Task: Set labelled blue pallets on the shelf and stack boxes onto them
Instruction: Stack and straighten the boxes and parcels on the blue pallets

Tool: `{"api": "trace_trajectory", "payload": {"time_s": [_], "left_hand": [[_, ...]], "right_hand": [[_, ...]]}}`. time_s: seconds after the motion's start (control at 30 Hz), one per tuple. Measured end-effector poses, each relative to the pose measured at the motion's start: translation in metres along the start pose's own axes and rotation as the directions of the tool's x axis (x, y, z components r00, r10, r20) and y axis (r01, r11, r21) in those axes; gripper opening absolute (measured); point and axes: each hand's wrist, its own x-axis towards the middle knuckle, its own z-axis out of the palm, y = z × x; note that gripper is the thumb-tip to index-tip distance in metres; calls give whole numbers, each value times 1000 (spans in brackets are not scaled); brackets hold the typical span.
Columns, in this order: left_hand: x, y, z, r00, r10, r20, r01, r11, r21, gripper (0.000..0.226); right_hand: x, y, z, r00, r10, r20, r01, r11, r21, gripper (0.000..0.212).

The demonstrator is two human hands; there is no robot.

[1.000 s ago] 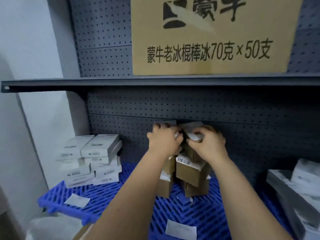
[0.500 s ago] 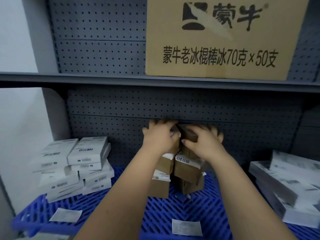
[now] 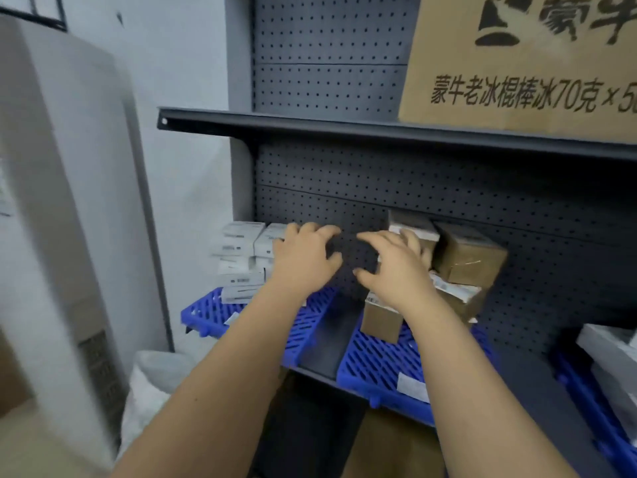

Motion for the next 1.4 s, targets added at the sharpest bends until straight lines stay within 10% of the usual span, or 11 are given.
{"api": "trace_trajectory", "payload": {"time_s": [0.5,0.8,1.4], "left_hand": [[-6,-224,1,947,-316,51,318,910,-267,48],[36,-285,29,924,-275,267,372,478,-795,35],[36,-302,53,892,-228,391,377,-105,-920,57]], "right_hand": [[39,-148,169,997,56,62,-81,839,538,41],[83,-180,221,842,538,43,-288,381,878,32],[96,-179,236,800,587,126,-298,207,932,52]]}}
